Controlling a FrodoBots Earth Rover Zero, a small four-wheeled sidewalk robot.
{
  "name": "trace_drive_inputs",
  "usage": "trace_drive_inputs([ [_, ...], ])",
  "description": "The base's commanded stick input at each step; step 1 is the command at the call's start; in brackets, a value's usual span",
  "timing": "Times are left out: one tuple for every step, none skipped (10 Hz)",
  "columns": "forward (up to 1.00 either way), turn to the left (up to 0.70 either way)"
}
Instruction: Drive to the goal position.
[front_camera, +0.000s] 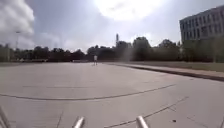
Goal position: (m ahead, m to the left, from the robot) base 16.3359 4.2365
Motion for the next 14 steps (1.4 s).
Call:
trace_drive_inputs([
  [0.70, 0.14],
  [0.70, 0.10],
  [0.70, 0.06],
  [0.70, 0.05],
  [0.70, 0.05],
  [0.70, 0.05],
  [0.70, 0.05],
  [0.70, 0.05],
  [0.70, 0.05],
  [0.70, 0.05],
  [0.70, 0.05],
  [0.70, 0.05],
  [0.70, 0.05],
  [0.70, 0.05],
])
